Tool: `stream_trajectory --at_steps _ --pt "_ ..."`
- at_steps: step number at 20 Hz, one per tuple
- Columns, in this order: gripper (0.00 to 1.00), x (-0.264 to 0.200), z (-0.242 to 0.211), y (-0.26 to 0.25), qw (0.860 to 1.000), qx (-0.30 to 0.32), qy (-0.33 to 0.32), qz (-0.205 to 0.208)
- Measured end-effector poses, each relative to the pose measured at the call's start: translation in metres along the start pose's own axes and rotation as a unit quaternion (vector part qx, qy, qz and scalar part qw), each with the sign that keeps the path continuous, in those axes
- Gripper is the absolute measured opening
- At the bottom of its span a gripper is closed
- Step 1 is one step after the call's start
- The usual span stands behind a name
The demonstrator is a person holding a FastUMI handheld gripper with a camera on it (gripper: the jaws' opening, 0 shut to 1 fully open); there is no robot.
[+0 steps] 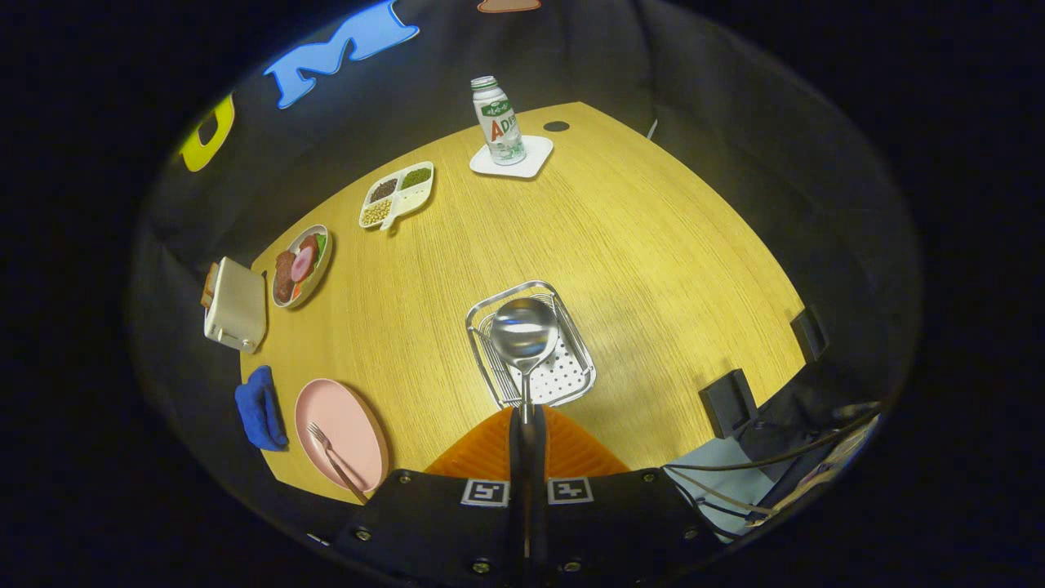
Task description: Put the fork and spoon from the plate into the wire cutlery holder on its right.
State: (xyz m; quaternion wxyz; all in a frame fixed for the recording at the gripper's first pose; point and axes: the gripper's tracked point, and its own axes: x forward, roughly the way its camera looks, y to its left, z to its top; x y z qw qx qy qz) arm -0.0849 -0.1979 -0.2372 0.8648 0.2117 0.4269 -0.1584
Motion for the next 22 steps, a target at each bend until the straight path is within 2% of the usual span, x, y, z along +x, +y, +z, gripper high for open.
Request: stream_trajectory --at_steps 5,6,12,22 --pt "0.03 0.001 -0.005 -0.001 1.000 0.002 0.024 0.001" --pt "0.06 0.001 -0.005 0.000 1.000 0.002 0.025 0.004" --pt "0.10 -0.004 0.010 0.000 1.000 0.016 0.003 0.007" --pt "0.10 -0.023 0.027 0.003 0.999 0.010 -0.029 0.011"
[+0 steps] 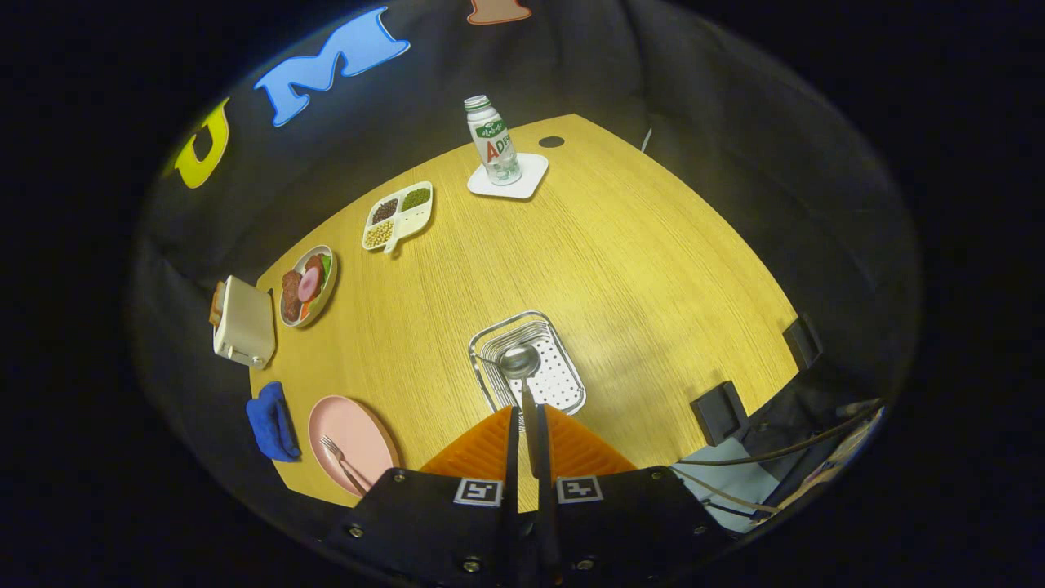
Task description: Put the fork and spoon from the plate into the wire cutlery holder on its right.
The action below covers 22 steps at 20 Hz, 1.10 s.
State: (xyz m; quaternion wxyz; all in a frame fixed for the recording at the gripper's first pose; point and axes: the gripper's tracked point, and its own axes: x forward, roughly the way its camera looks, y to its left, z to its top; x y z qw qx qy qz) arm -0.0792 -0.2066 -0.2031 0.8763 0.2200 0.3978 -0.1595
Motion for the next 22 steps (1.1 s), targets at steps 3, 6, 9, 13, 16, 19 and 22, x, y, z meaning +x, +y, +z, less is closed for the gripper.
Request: stream_trajectory --at_steps 3,6,9,13,16,19,22 --pt "0.10 -0.004 0.001 0.005 1.000 -0.003 -0.005 0.007" --pt "0.10 -0.007 0.001 0.013 1.000 -0.009 -0.009 0.013" --pt "0.10 -0.010 0.000 0.029 0.999 -0.029 -0.015 0.023" --pt "0.10 -0.011 -0.012 0.062 0.997 -0.065 -0.013 0.048" --pt "0.10 -0.006 -0.027 0.084 0.994 -0.091 -0.003 0.062" --pt "0.10 -0.002 -0.041 0.104 0.991 -0.115 0.009 0.075" --pt "0.10 0.003 -0.055 0.126 0.986 -0.138 0.020 0.088"
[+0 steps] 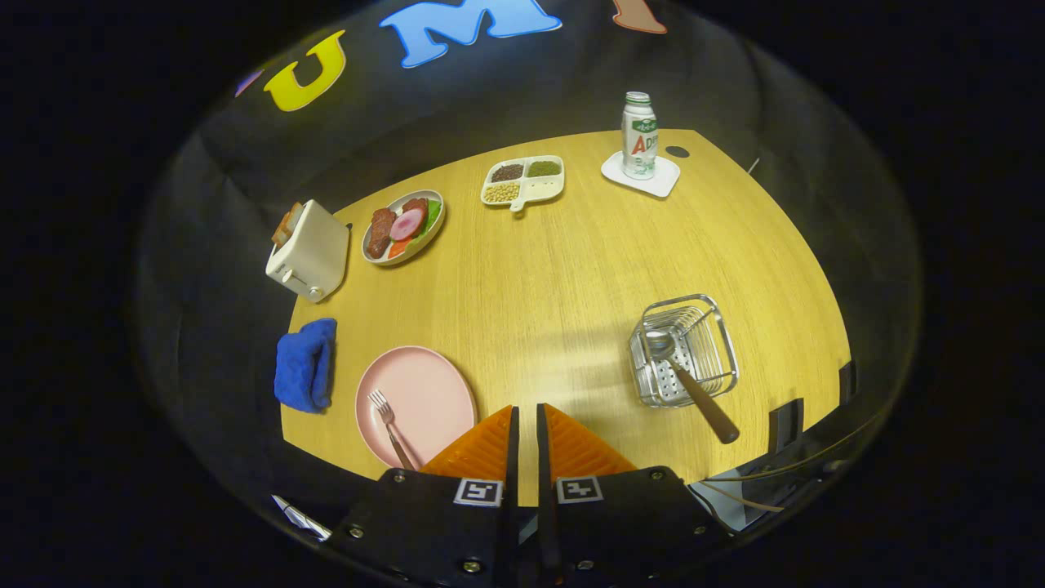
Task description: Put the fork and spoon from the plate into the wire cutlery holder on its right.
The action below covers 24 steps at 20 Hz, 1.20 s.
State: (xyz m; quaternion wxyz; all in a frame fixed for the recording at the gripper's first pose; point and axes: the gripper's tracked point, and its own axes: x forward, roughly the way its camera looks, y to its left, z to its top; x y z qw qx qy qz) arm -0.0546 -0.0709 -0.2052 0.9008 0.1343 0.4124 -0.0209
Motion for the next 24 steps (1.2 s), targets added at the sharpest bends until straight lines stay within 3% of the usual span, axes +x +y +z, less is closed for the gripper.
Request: stream_trajectory --at_steps 12,24 --pt "0.10 0.045 -0.070 0.101 0.985 -0.138 0.089 0.061" --pt "0.10 0.067 -0.137 0.123 0.957 -0.235 0.158 0.063"
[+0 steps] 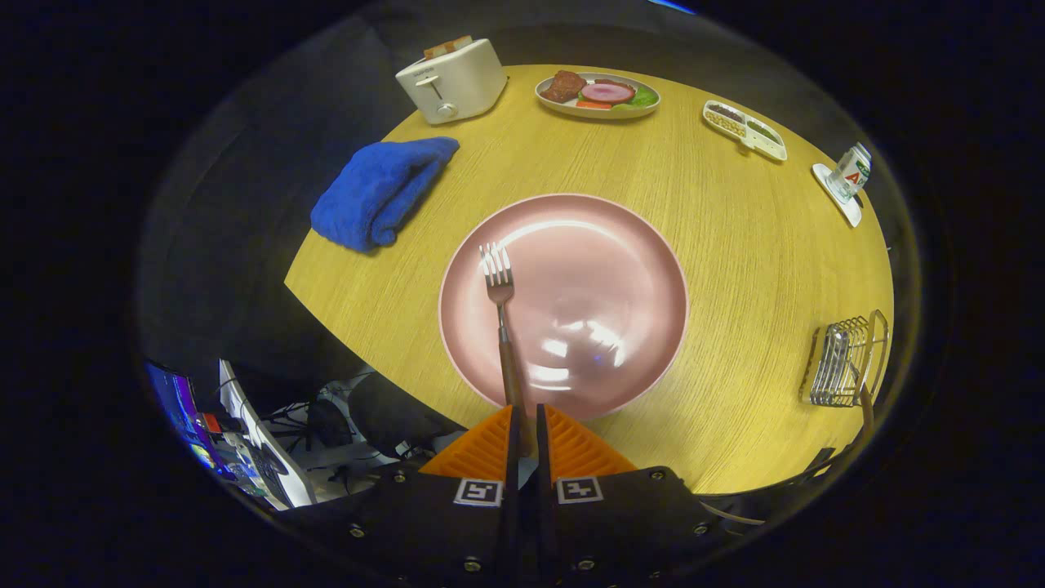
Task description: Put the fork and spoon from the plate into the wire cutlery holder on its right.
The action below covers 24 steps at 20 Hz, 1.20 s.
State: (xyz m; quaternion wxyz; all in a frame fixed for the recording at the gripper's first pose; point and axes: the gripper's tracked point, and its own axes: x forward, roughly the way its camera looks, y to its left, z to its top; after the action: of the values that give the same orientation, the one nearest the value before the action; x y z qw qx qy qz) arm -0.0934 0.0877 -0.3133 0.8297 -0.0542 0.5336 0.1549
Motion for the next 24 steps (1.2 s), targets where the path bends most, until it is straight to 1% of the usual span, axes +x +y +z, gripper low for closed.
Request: stream_trajectory --at_steps 4,5,6,10,13,16,19,21,23,24 --pt "0.12 0.007 -0.012 0.000 1.000 -0.015 0.019 -0.013" --pt "0.16 0.009 -0.013 -0.001 0.999 -0.018 0.024 -0.017" --pt "0.17 0.011 -0.016 -0.003 0.999 -0.021 0.029 -0.021" --pt "0.17 0.020 -0.023 -0.003 0.998 -0.022 0.049 -0.021" --pt "0.19 0.025 -0.025 -0.004 0.998 -0.026 0.060 -0.024" --pt "0.19 0.024 -0.025 -0.001 0.998 -0.020 0.063 -0.016" --pt "0.20 0.024 -0.024 0.000 0.997 -0.029 0.073 -0.021" --pt "0.16 0.025 -0.026 -0.001 0.996 -0.039 0.077 -0.025" --pt "0.16 0.026 -0.027 -0.001 0.996 -0.038 0.074 -0.022" --pt "0.09 0.023 -0.026 0.000 0.996 -0.036 0.078 -0.020"
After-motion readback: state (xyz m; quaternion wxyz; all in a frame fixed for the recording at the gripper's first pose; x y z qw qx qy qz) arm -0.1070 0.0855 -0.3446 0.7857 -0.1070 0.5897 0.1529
